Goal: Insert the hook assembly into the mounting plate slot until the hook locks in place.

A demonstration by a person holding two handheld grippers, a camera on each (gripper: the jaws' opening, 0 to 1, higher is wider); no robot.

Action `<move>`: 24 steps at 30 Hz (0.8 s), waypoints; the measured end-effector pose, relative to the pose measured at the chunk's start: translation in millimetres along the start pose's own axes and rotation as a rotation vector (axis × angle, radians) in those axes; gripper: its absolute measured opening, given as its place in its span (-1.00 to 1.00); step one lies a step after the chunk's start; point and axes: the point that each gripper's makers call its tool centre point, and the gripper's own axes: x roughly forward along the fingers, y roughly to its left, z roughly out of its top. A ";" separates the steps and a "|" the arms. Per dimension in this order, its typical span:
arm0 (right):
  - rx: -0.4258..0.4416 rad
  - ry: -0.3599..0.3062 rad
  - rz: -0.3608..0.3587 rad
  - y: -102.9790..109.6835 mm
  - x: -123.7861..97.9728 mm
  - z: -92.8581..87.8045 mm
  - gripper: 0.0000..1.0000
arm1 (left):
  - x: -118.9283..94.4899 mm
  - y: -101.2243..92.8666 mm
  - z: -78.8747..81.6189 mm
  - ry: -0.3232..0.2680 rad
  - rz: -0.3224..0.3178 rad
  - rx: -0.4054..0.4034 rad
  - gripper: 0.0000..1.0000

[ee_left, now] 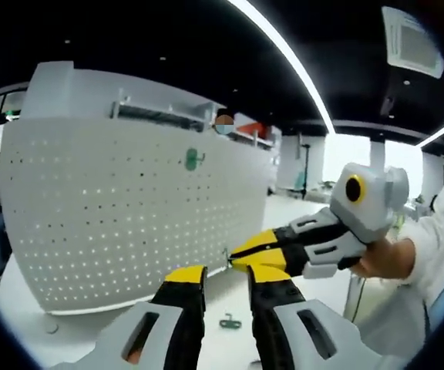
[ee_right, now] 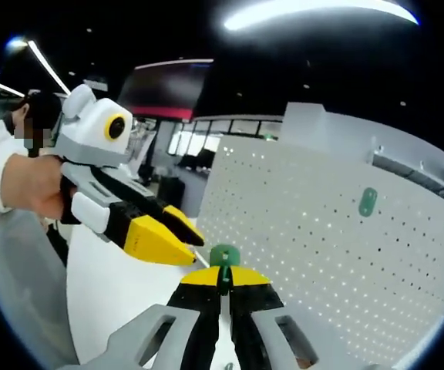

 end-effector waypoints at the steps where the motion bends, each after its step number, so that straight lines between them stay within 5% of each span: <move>1: 0.006 0.001 -0.005 -1.3 -0.5 -0.3 -0.99 | -0.9 0.5 -0.3 0.000 0.002 0.006 -0.49; 14: 0.043 0.000 -0.066 -19.9 -8.8 -0.2 -0.99 | -16.5 5.8 2.5 -0.070 0.009 0.092 -0.29; 24: 0.067 0.014 -0.149 -49.4 -19.2 -3.8 -0.99 | -26.8 10.1 -18.7 -0.008 -0.002 0.055 -0.14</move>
